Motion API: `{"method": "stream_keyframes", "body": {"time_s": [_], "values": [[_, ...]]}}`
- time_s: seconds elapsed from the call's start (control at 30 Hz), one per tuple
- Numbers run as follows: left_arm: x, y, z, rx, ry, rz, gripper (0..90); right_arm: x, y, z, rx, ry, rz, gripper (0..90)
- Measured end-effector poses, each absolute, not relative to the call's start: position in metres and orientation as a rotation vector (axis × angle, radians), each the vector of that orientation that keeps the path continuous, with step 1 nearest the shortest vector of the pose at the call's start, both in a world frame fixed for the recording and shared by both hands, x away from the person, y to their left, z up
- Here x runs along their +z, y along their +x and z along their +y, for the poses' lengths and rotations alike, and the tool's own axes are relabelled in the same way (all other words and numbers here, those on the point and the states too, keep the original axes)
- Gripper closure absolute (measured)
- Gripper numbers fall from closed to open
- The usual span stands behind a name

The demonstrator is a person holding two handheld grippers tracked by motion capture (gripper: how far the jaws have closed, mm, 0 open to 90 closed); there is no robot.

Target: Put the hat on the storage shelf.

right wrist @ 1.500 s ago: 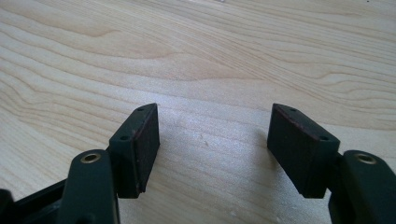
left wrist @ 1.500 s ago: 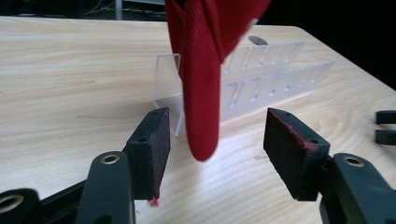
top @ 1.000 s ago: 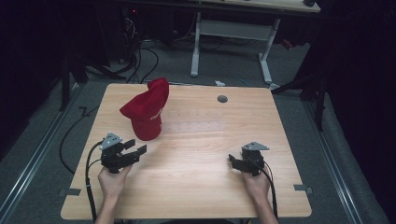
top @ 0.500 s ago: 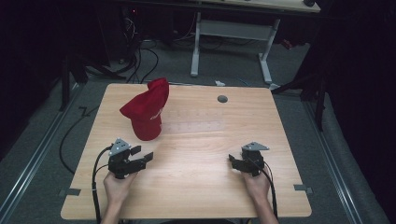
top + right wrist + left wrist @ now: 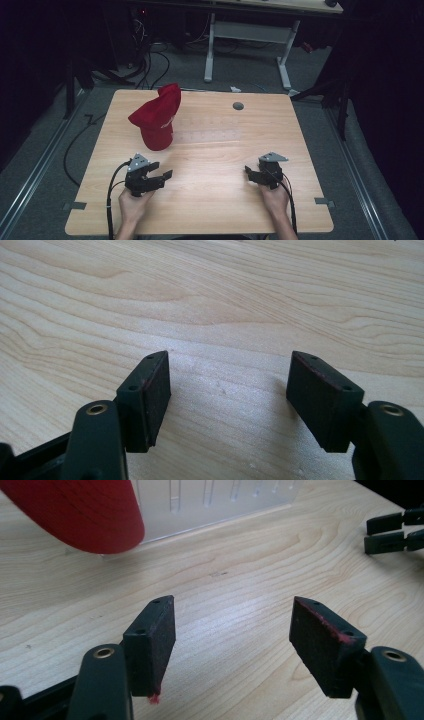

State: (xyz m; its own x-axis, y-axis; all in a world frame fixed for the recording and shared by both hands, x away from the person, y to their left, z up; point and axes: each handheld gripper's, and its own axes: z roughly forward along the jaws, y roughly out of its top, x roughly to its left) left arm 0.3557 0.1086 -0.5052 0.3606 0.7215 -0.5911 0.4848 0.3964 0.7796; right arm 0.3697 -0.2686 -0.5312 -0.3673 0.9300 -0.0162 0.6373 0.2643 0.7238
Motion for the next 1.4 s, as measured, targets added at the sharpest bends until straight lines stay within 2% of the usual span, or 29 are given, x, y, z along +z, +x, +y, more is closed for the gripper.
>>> {"method": "stream_keyframes", "body": {"time_s": [0.43, 0.87, 1.2, 1.4], "values": [[-0.526, 0.360, 0.092, 0.210, 1.308, 1.316, 35.6, -0.531, 0.369, -0.268, 0.885, 1.417, 2.099, 34.3], [-0.544, 0.364, 0.075, 0.382, 1.420, 1.307, 36.4, -0.531, 0.369, -0.268, 0.885, 1.416, 2.099, 34.3], [-0.547, 0.364, 0.072, 0.408, 1.428, 1.309, 27.1, -0.531, 0.369, -0.268, 0.884, 1.417, 2.099, 34.3], [-0.547, 0.364, 0.072, 0.409, 1.429, 1.308, 26.9, -0.531, 0.369, -0.268, 0.885, 1.417, 2.099, 34.3]]}}
